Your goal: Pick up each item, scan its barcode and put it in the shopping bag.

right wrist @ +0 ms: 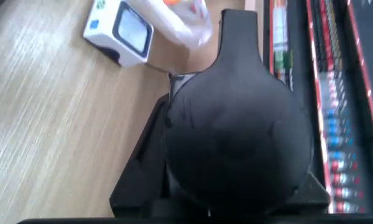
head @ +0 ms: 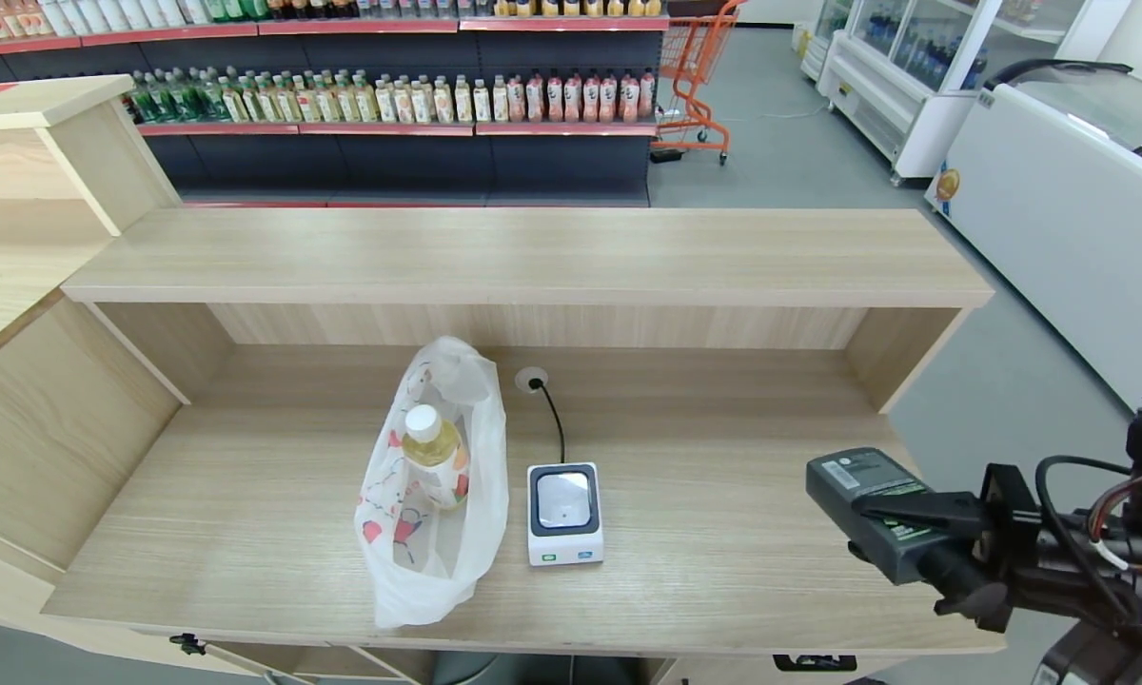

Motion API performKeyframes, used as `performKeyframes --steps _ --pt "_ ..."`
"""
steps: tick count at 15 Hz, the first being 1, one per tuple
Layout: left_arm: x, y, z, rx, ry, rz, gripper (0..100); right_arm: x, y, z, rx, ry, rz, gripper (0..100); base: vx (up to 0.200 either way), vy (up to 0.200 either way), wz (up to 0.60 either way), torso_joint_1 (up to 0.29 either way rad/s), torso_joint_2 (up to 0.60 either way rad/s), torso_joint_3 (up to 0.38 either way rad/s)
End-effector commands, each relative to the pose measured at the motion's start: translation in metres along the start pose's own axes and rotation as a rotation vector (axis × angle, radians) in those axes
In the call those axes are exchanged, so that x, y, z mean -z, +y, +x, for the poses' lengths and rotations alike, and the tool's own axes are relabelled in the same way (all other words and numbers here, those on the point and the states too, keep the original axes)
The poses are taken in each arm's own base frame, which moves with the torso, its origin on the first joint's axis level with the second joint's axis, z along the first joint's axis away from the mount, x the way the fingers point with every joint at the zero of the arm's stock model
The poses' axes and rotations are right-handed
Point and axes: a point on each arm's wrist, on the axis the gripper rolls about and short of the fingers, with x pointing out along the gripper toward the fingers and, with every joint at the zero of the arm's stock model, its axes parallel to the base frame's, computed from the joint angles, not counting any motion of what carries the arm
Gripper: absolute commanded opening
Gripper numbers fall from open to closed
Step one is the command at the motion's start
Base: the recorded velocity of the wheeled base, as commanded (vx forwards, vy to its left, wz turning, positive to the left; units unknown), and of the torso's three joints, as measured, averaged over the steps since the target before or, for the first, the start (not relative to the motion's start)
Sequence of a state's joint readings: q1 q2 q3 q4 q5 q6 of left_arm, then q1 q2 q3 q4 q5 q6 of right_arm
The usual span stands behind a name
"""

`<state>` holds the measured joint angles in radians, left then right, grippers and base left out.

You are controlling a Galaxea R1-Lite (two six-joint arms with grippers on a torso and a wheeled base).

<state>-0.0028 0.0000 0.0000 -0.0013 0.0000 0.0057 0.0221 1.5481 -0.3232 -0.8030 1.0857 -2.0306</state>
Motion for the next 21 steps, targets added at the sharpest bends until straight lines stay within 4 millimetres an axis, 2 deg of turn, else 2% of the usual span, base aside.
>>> performKeyframes --steps 1,4,8,11,13,17,21 --pt "0.0 0.0 0.0 -0.001 0.001 0.0 100 -0.01 -0.002 0.016 0.016 -0.1 -0.101 0 0.0 0.0 0.0 0.0 0.0 0.0" --pt "0.0 0.0 0.0 -0.001 0.0 0.0 100 -0.033 0.002 0.047 0.043 -0.289 -0.31 0 0.0 0.0 0.0 0.0 0.0 0.0" --pt "0.0 0.0 0.0 0.0 0.0 0.0 100 -0.043 0.023 0.075 0.037 -0.425 -0.41 0 0.0 0.0 0.0 0.0 0.0 0.0" --pt "0.0 0.0 0.0 -0.001 0.0 0.0 100 -0.052 0.024 0.085 0.055 -0.485 -0.453 0 0.0 0.0 0.0 0.0 0.0 0.0" --pt "0.0 0.0 0.0 -0.001 0.0 0.0 100 -0.063 0.021 0.098 0.091 -0.568 -0.48 0 0.0 0.0 0.0 0.0 0.0 0.0" --pt "0.0 0.0 0.0 -0.001 0.0 0.0 100 -0.077 0.022 0.109 0.119 -0.643 -0.529 0 0.0 0.0 0.0 0.0 0.0 0.0" --pt "0.0 0.0 0.0 -0.001 0.0 0.0 100 -0.075 0.027 0.112 0.102 -0.647 -0.506 0 0.0 0.0 0.0 0.0 0.0 0.0"
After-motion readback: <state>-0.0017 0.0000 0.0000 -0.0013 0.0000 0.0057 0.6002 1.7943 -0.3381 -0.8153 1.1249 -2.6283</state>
